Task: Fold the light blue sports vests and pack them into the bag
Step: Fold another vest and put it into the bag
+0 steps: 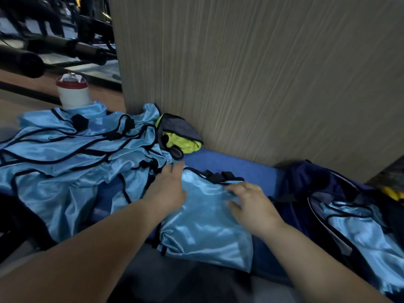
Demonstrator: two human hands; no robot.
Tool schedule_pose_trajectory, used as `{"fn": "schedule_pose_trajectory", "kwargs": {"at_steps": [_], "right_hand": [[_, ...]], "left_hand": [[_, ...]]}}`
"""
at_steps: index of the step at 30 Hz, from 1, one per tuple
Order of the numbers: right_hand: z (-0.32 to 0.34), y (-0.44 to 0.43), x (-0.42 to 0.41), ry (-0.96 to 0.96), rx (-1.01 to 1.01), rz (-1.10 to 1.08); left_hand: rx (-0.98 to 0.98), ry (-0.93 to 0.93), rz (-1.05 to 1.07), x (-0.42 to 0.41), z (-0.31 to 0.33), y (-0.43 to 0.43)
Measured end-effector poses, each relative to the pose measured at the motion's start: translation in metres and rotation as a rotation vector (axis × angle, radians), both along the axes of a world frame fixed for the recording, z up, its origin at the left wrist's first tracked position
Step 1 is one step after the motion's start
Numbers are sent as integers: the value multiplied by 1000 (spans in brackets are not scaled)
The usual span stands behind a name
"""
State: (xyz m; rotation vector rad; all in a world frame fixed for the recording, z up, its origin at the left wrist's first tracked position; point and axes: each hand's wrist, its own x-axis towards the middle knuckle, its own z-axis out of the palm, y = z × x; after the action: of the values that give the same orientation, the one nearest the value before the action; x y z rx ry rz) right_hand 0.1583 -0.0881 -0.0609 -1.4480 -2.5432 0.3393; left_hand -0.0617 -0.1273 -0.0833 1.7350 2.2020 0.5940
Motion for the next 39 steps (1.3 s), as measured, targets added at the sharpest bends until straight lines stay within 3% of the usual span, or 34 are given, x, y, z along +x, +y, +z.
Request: {"fn": "schedule_pose_trajectory", "kwargs": {"at_steps": [3,7,10,15,18,22,25,29,34,39], "right_hand": [[-9,5,11,-85,49,-5],[-22,10,6,-171,-13,16],[-32,20,4,-245,-116,31],[-38,25,7,-247,-173,31],[-31,24,12,-15,-195,-23],[-25,34,17,293,-219,-226],[-24,39,11,466,-396,-342],[-31,45,4,708,-594,-456],[-19,47,11,898,-839,-344],[-3,46,18,1011,-873,-142]], "left_hand": [[115,285,-193,12,4,-5],[-120,375,-525,19,-11,-9],[-255,375,-530,11,-23,-7],[-276,404,-590,3,-26,-3],[-228,325,-574,1,-27,-6],[-20,120,-323,-4,-21,-7],[101,60,-142,-6,-19,1],[73,58,-139,-4,-14,15],[-51,187,-231,-1,-12,29],[-157,208,-355,1,-3,41]]}}
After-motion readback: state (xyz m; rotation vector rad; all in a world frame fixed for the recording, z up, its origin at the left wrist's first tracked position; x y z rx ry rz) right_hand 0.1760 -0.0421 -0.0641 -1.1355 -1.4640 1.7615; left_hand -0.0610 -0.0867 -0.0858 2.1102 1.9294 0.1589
